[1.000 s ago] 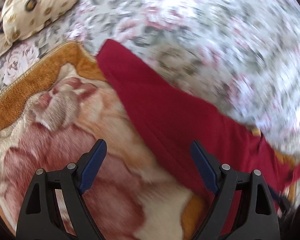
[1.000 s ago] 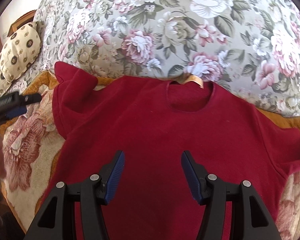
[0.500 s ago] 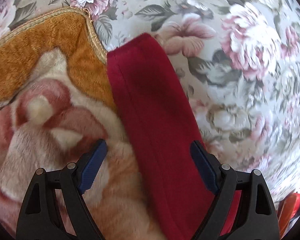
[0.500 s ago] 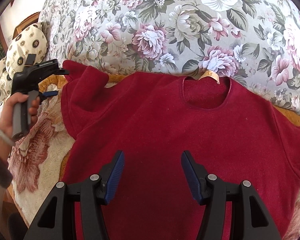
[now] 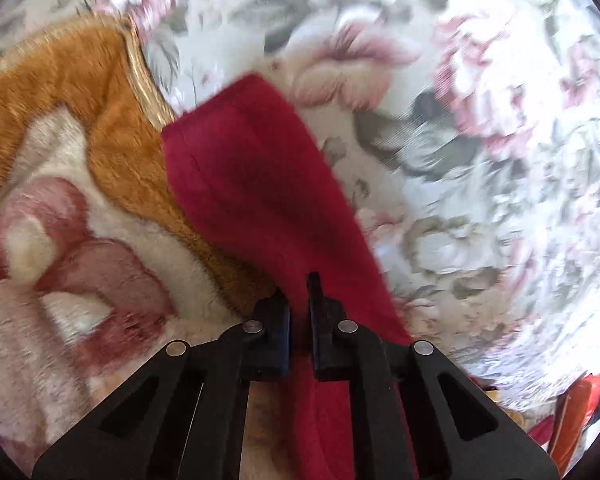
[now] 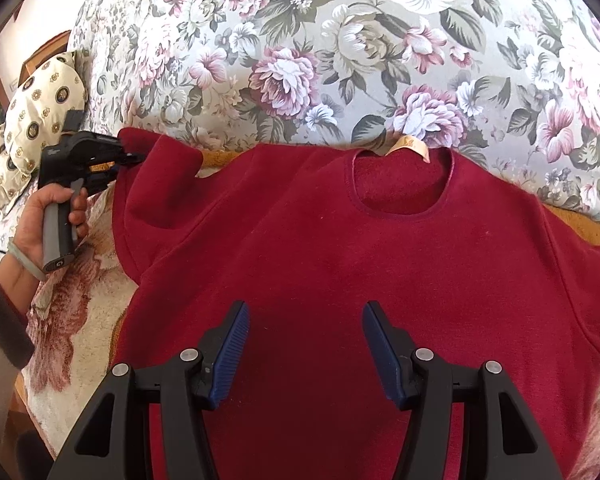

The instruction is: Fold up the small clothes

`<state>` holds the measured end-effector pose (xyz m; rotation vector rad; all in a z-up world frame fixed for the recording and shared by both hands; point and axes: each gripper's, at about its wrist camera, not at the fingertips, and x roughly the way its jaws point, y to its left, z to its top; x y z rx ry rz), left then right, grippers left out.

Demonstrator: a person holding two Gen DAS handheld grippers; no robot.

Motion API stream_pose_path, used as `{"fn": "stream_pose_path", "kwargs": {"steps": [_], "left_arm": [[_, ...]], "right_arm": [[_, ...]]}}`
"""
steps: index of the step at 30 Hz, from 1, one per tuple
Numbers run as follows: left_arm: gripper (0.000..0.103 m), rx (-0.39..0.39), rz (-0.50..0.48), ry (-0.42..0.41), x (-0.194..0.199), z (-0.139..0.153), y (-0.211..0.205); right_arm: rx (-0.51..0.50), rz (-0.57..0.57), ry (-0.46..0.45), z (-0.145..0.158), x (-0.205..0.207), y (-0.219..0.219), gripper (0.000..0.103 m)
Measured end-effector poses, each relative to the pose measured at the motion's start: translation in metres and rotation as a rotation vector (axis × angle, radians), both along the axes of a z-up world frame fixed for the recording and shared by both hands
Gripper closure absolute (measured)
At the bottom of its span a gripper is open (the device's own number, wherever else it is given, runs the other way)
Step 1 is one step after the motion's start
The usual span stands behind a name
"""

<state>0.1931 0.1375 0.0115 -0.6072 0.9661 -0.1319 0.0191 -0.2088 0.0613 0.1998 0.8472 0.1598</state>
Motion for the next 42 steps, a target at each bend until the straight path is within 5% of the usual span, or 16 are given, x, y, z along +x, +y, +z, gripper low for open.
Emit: {"fn": "stream_pose_path", "kwargs": {"steps": [7,11,19,24,29,36,38,42], "left_arm": [[0.097,-0.012,-0.012,-0.17,-0.07,0.08,0.006],[0.097,0.053,-0.056,-0.278,-0.12,0.138,-0.002],[0.097,0.053,-0.146,-0.36,-0.167,0.185,-0.032],[0.097,0.015,-0.305,-0.384,-0.175,0.182,-0.112],[0.097,-0.052,-0.468,-0.319,-0.183,0.14,-0.215],[0.096,0.089,-0.711,-0.184,-0.207,0.054,-0.336],[0.081,0.106,-0.745,-0.16,-0.215,0.048,-0.342],[0.041,-0.017,-0.759,-0.194,-0.228,0.073,-0.319]], "right_arm": [[0.027,-0.025,-0.032,0.02,-0.018,-0.012,0.046],[0.029,-0.035,-0.057,0.032,-0.032,-0.019,0.046],[0.039,-0.074,-0.063,0.046,-0.055,-0.043,0.046],[0.072,-0.179,-0.068,0.053,-0.073,-0.086,0.046],[0.085,-0.274,-0.074,0.056,-0.087,-0.127,0.046],[0.097,-0.361,-0.032,0.044,-0.098,-0.163,0.046],[0.115,-0.359,-0.026,0.042,-0.1,-0.168,0.046],[0.13,-0.35,-0.033,0.043,-0.098,-0.168,0.046]]}}
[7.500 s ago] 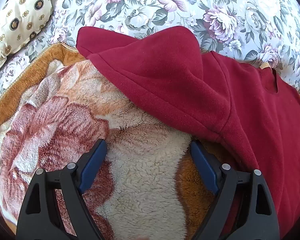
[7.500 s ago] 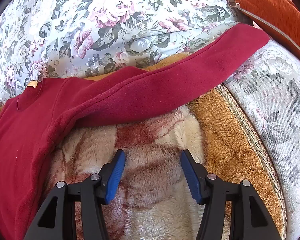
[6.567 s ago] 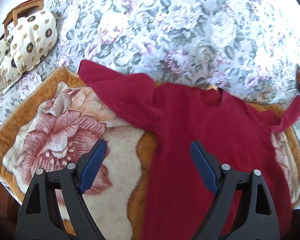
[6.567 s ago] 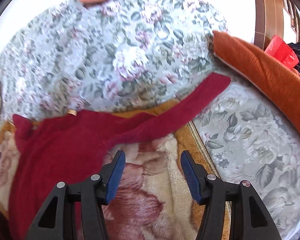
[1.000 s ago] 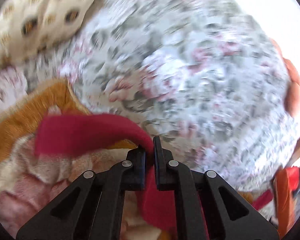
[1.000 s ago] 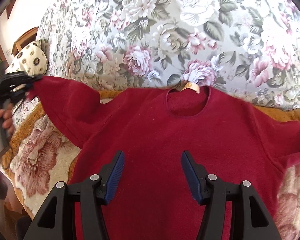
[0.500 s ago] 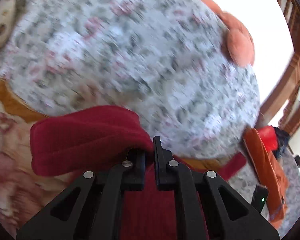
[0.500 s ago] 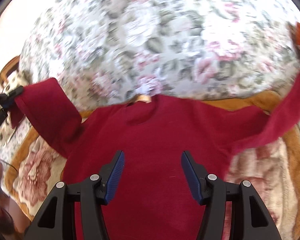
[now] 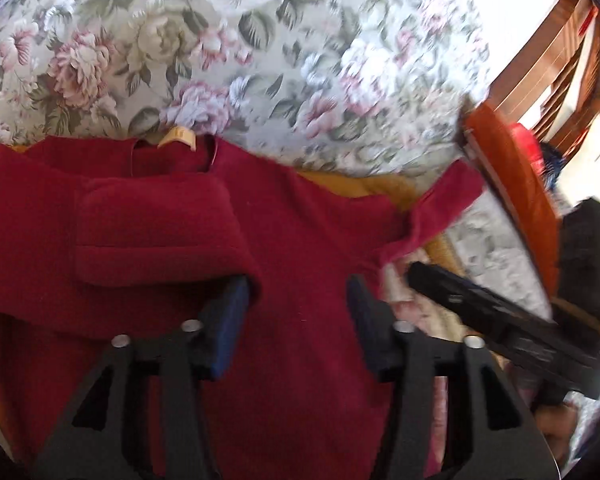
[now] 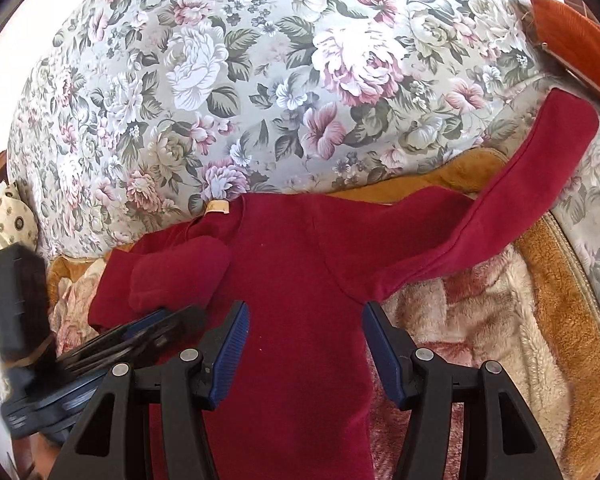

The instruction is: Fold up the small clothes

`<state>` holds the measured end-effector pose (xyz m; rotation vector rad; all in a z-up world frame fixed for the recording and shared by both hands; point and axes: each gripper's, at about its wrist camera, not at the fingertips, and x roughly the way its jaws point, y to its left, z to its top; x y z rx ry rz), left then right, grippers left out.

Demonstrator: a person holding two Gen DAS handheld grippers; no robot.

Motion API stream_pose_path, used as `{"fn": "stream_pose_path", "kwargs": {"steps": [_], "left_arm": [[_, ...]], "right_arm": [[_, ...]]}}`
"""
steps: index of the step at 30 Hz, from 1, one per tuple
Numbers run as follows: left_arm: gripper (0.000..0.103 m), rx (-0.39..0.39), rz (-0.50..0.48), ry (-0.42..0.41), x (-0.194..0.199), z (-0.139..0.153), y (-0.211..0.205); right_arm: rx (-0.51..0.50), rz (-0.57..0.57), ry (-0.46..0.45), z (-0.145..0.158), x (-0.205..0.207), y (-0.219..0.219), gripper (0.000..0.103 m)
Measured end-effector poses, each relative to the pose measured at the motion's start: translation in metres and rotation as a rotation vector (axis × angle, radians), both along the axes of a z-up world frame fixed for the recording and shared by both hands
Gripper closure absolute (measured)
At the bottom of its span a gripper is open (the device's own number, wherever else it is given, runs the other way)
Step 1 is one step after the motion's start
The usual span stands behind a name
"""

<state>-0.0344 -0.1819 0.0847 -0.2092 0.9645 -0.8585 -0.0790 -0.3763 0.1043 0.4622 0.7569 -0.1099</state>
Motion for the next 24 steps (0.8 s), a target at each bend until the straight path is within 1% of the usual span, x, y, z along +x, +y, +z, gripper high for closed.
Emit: {"fn": "stream_pose_path", "kwargs": {"steps": [1,2,3,5,7,8,10,11,13,15,17,18,20,21,22,23,24], "left_arm": [[0.036,-0.016,0.004,-0.017,-0.004,0.01,0.009],[0.031,-0.016,0.008,-0.035,-0.009,0.018,0.019],[0.031,-0.01,0.013,-0.062,-0.014,0.027,0.03],[0.031,0.064,0.053,-0.135,-0.023,0.037,0.053],[0.031,0.171,0.118,-0.191,-0.025,0.038,0.075],[0.031,0.24,0.175,-0.212,-0.022,0.036,0.089],[0.031,0.306,0.264,-0.209,-0.014,0.027,0.109],[0.031,0.327,0.328,-0.193,-0.006,0.021,0.123],[0.031,0.319,0.403,-0.153,0.005,0.01,0.142],[0.031,0.273,0.455,-0.094,0.017,-0.002,0.159],[0.031,0.227,0.481,-0.055,0.023,-0.01,0.17],[0.031,0.219,0.487,-0.046,0.028,-0.013,0.172],[0.031,0.222,0.496,-0.047,0.03,-0.019,0.175],[0.031,0.225,0.499,-0.047,0.03,-0.02,0.174],[0.031,0.226,0.497,-0.043,0.032,-0.022,0.173],[0.031,0.222,0.487,-0.035,0.033,-0.024,0.17],[0.031,0.216,0.479,-0.037,0.033,-0.024,0.168]], "right_arm": [[-0.001,0.009,-0.003,0.001,0.002,0.003,0.046],[-0.001,0.016,-0.004,0.002,0.004,0.005,0.046],[-0.003,0.032,-0.008,0.003,0.007,0.01,0.046],[-0.019,0.084,-0.029,0.008,0.012,0.024,0.046],[-0.048,0.152,-0.048,0.013,0.019,0.04,0.046],[-0.074,0.194,-0.055,0.015,0.024,0.052,0.046],[-0.138,0.271,-0.063,0.015,0.035,0.08,0.046],[-0.16,0.299,-0.065,0.014,0.039,0.091,0.046],[-0.206,0.373,-0.063,0.01,0.052,0.118,0.046],[-0.265,0.428,-0.062,0.004,0.065,0.14,0.046],[-0.371,0.469,-0.04,-0.005,0.081,0.162,0.046],[-0.423,0.49,-0.027,-0.01,0.088,0.171,0.046],[-0.527,0.497,0.01,-0.023,0.102,0.18,0.048],[-0.544,0.49,0.022,-0.028,0.108,0.179,0.061],[-0.52,0.488,0.02,-0.03,0.113,0.174,0.071],[-0.471,0.476,0.017,-0.031,0.116,0.165,0.086],[-0.419,0.45,0.009,-0.029,0.118,0.154,0.091]]}}
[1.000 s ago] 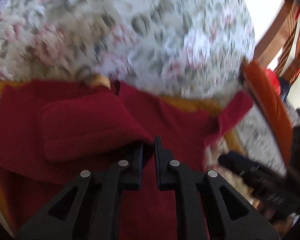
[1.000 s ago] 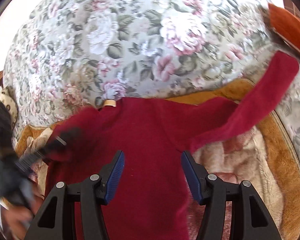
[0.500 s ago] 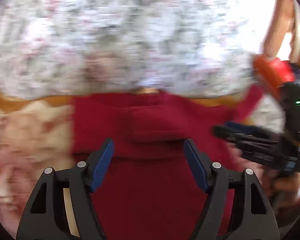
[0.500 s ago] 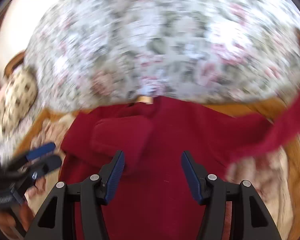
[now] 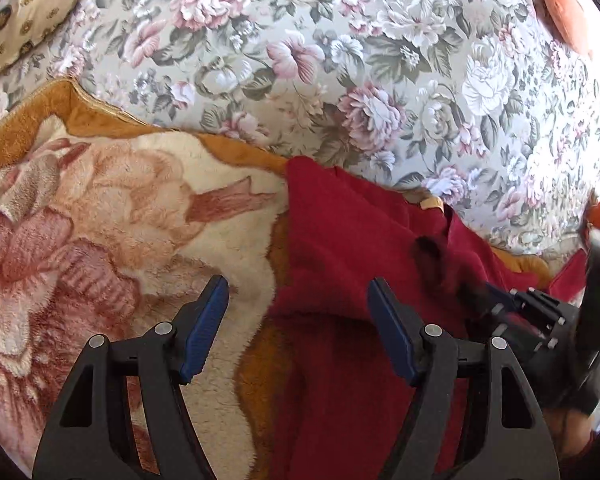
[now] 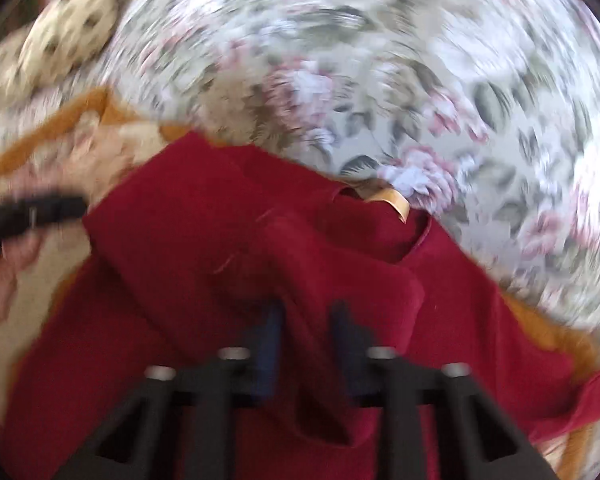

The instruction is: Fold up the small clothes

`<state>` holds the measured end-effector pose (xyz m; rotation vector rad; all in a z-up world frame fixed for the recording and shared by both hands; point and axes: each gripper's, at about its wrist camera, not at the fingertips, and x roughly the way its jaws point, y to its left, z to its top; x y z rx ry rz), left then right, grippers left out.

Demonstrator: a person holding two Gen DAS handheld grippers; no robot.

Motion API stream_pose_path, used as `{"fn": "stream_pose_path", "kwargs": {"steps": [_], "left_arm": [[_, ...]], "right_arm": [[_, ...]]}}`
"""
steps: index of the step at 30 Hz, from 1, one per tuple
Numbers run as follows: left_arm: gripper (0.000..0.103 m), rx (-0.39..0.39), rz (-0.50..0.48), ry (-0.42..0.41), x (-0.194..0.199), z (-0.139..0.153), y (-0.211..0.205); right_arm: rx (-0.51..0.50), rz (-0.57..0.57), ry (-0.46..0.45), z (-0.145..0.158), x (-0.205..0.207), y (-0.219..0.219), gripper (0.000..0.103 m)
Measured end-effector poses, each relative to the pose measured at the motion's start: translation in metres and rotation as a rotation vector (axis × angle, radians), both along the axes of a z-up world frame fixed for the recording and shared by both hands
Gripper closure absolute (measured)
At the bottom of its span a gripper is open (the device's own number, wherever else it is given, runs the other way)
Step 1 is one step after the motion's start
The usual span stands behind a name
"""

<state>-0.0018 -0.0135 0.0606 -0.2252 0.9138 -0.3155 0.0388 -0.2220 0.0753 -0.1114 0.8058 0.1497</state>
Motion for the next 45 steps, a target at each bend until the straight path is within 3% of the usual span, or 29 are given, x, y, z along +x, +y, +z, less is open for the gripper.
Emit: {"fn": "stream_pose_path", "kwargs": {"steps": [2,7,14,17,19,20,23,24,27,31,33,35,37,39,40,43,45], "left_arm": [[0.031,-0.004,-0.006,-0.019,-0.001,0.002,-0.001],[0.031,-0.024,-0.032,-0.06,-0.007,0.007,-0.015],[0.031,0.023,-0.081,-0.049,-0.007,-0.005,-0.04],[0.031,0.019,-0.086,-0.076,-0.01,-0.003,-0.043],[0.031,0.019,-0.089,-0.076,-0.009,-0.005,-0.046],[0.031,0.022,-0.093,-0.071,-0.009,-0.006,-0.047],[0.031,0.05,-0.102,-0.069,-0.011,-0.009,-0.052],[0.031,0.056,-0.101,-0.074,-0.011,-0.008,-0.053],[0.031,0.043,-0.099,-0.089,-0.013,-0.002,-0.054],[0.031,0.03,-0.118,-0.11,-0.012,0.006,-0.062],[0.031,0.038,-0.134,-0.103,-0.01,0.003,-0.07],[0.031,0.057,-0.154,-0.085,-0.009,-0.005,-0.078],[0.031,0.106,-0.168,-0.071,-0.007,-0.015,-0.085],[0.031,0.186,-0.157,-0.038,-0.003,-0.027,-0.087],[0.031,0.19,-0.149,-0.021,-0.001,-0.031,-0.085],[0.031,0.095,-0.133,0.047,0.008,-0.037,-0.066],[0.031,0.062,-0.135,0.071,0.01,-0.035,-0.055]], "right_arm": [[0.133,-0.07,-0.046,0.011,-0.007,-0.03,0.093],[0.272,-0.289,-0.171,0.026,-0.041,-0.11,0.093],[0.366,-0.462,-0.039,-0.024,-0.043,-0.168,0.093],[0.454,-0.451,-0.16,-0.006,-0.058,-0.179,0.093],[0.437,-0.471,-0.268,0.005,-0.064,-0.182,0.093],[0.412,-0.489,-0.262,0.004,-0.06,-0.184,0.091],[0.408,-0.537,-0.035,-0.018,-0.045,-0.197,0.089],[0.423,-0.554,-0.015,-0.022,-0.048,-0.201,0.089],[0.377,-0.627,-0.035,-0.019,-0.071,-0.208,0.086],[0.282,-0.731,-0.129,0.006,-0.092,-0.219,0.085],[0.31,-0.709,-0.175,0.015,-0.095,-0.221,0.085],[0.375,-0.607,-0.17,0.014,-0.085,-0.216,0.085],[0.441,-0.494,-0.099,0.004,-0.064,-0.206,0.085],[0.387,-0.474,0.043,-0.016,-0.039,-0.195,0.085],[0.351,-0.484,0.1,-0.025,-0.03,-0.191,0.085],[0.377,-0.431,0.044,-0.012,-0.025,-0.173,0.085],[0.423,-0.345,-0.01,0.005,-0.018,-0.157,0.078]]}}
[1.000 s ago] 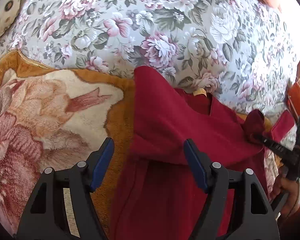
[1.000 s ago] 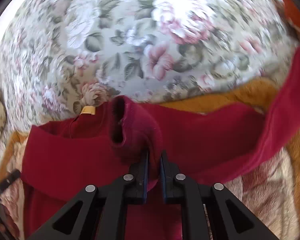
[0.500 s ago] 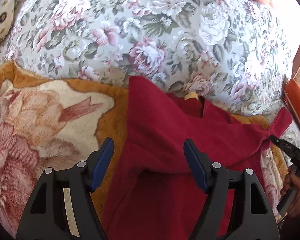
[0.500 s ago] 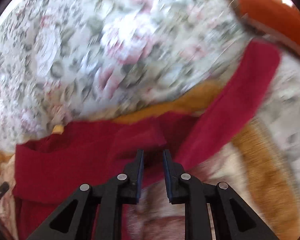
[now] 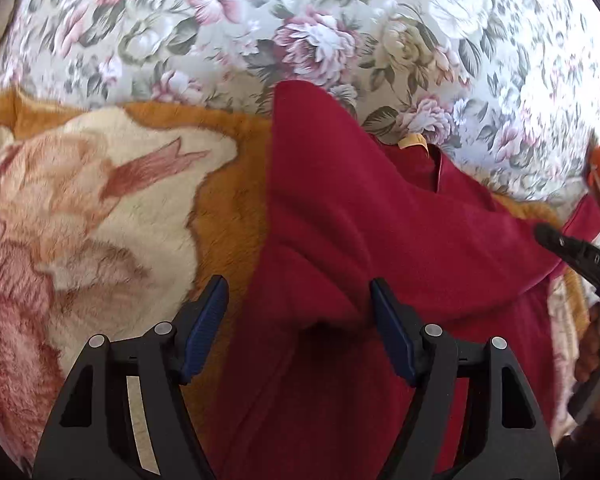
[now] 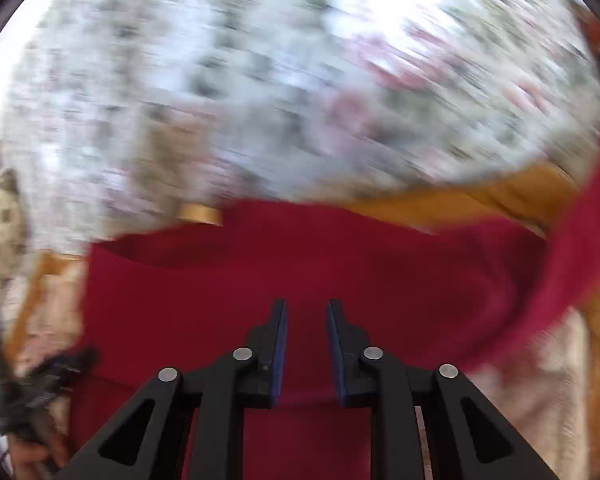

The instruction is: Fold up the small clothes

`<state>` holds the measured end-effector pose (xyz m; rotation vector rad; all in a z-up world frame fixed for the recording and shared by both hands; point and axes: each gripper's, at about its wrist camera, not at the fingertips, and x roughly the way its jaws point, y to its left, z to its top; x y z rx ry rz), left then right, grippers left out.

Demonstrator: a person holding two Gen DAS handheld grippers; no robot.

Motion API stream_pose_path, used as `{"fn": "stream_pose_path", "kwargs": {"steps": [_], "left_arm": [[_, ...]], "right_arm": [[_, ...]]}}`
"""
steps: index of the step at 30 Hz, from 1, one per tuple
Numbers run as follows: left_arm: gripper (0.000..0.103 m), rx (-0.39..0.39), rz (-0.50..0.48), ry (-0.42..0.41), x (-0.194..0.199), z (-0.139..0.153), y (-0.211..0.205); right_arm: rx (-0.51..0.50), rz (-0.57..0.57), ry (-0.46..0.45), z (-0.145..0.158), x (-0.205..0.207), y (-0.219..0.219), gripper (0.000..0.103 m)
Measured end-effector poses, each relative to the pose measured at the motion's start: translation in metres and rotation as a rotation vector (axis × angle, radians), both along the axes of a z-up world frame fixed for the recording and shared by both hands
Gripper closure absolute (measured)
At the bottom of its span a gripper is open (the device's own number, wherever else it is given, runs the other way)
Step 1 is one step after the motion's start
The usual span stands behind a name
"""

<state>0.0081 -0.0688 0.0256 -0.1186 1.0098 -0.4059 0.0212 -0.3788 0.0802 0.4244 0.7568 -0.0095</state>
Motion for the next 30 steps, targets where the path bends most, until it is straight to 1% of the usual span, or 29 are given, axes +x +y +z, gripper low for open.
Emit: {"fn": "stream_pose_path", "kwargs": {"steps": [1,2,4,5,6,7,8,10,12,14,16,17,18,19,20,21,22,25,26,28,30], "left_arm": [[0.031,-0.008,-0.005,-0.001,-0.002,0.003,0.004],[0.031,-0.012,-0.012,-0.008,-0.005,0.005,0.008],[0.031,-0.001,-0.018,-0.022,-0.012,0.008,0.014],[0.031,0.005,-0.021,-0.022,-0.014,0.008,0.014],[0.031,0.004,-0.03,-0.014,-0.014,0.006,0.014],[0.031,-0.001,-0.038,0.002,-0.014,0.003,0.014],[0.031,-0.008,-0.041,0.015,-0.013,0.001,0.014],[0.031,-0.025,-0.049,0.033,-0.01,-0.003,0.014],[0.031,-0.018,-0.051,0.038,-0.01,-0.006,0.014],[0.031,-0.006,-0.053,0.035,-0.009,-0.006,0.014],[0.031,0.027,-0.042,0.027,-0.008,-0.007,0.016],[0.031,0.046,-0.028,0.023,-0.007,-0.007,0.018],[0.031,0.058,-0.007,0.024,-0.006,-0.008,0.022],[0.031,0.048,0.008,0.03,-0.005,-0.009,0.026],[0.031,0.025,0.018,0.04,-0.004,-0.01,0.031],[0.031,0.01,0.025,0.046,-0.004,-0.01,0.034],[0.031,0.003,0.033,0.048,-0.003,-0.01,0.036],[0.031,0.076,0.081,0.01,-0.007,-0.007,0.041],[0.031,0.087,0.093,0.004,-0.006,-0.006,0.044],[0.031,0.07,0.112,0.012,-0.004,-0.006,0.05],[0.031,0.051,0.122,0.019,-0.002,-0.006,0.054]], "right_arm": [[0.012,0.063,-0.032,0.008,0.011,0.015,0.074],[0.017,0.107,-0.046,0.013,0.02,0.025,0.071],[0.012,0.222,-0.073,0.02,0.046,0.057,0.071],[-0.006,0.277,-0.093,0.024,0.056,0.074,0.07],[-0.029,0.326,-0.113,0.028,0.067,0.089,0.066],[-0.068,0.382,-0.131,0.032,0.082,0.108,0.064],[-0.09,0.413,-0.138,0.032,0.087,0.122,0.063],[-0.12,0.501,-0.133,0.031,0.11,0.148,0.062],[-0.151,0.585,-0.1,0.024,0.129,0.173,0.058],[-0.2,0.616,-0.061,0.014,0.151,0.188,0.058],[-0.192,0.644,-0.039,0.008,0.16,0.193,0.058],[-0.164,0.665,-0.035,0.005,0.163,0.192,0.064],[-0.135,0.688,-0.035,0.005,0.165,0.194,0.081],[-0.119,0.718,-0.034,0.004,0.166,0.196,0.09],[-0.13,0.734,-0.04,0.005,0.165,0.203,0.098],[-0.145,0.737,-0.047,0.006,0.164,0.208,0.098],[-0.14,0.75,-0.066,0.009,0.163,0.213,0.099],[-0.115,0.751,-0.122,0.021,0.161,0.226,0.099],[-0.098,0.75,-0.138,0.025,0.163,0.231,0.099],[-0.096,0.743,-0.15,0.025,0.168,0.24,0.099],[-0.125,0.725,-0.131,0.018,0.173,0.248,0.099]]}}
